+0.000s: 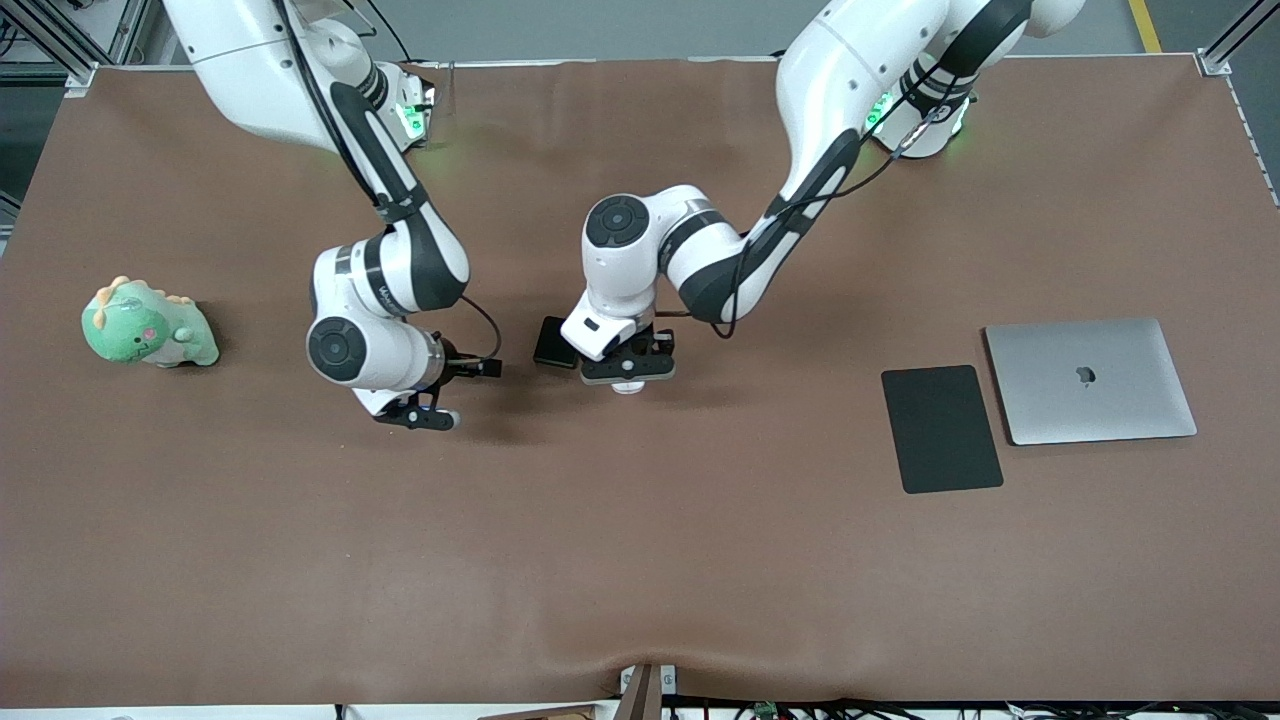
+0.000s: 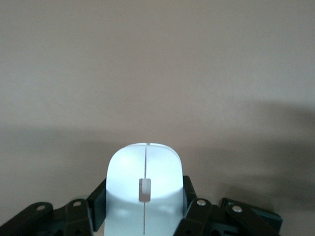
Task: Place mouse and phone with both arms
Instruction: 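Grasp the white mouse with the left gripper while the right gripper approaches the phone, then carry the mouse toward the mouse pad while the right gripper grasps the phone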
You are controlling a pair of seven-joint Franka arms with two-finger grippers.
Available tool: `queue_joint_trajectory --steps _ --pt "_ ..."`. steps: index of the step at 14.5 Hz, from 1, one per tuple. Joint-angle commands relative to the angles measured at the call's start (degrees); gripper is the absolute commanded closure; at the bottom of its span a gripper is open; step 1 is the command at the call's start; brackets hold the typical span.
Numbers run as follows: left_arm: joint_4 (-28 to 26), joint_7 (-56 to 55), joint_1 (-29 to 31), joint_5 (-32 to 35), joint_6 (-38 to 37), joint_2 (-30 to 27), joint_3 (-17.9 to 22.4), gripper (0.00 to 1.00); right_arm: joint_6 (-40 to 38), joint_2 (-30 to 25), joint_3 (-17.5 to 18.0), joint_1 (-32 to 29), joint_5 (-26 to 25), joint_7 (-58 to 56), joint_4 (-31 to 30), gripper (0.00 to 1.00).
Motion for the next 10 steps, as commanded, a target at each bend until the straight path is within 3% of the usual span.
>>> queue_joint_trajectory --steps 1,7,10 --pt "-1.02 0.63 5.87 0.24 -3.88 -4.45 -3.90 1.00 3.07 -0.39 -0.40 2.74 1.66 3.64 -2.25 0.00" --pt "-2.43 10.54 28.18 -1.34 -13.10 -9.20 -16.02 1.00 14.42 -0.21 -0.49 9.76 11.58 6.46 -7.97 0.00" --pt "-4.36 14.77 34.27 -0.65 -14.44 -9.56 -17.01 1.00 16.25 -0.21 -0.49 12.22 12.65 9.88 -8.06 0.00"
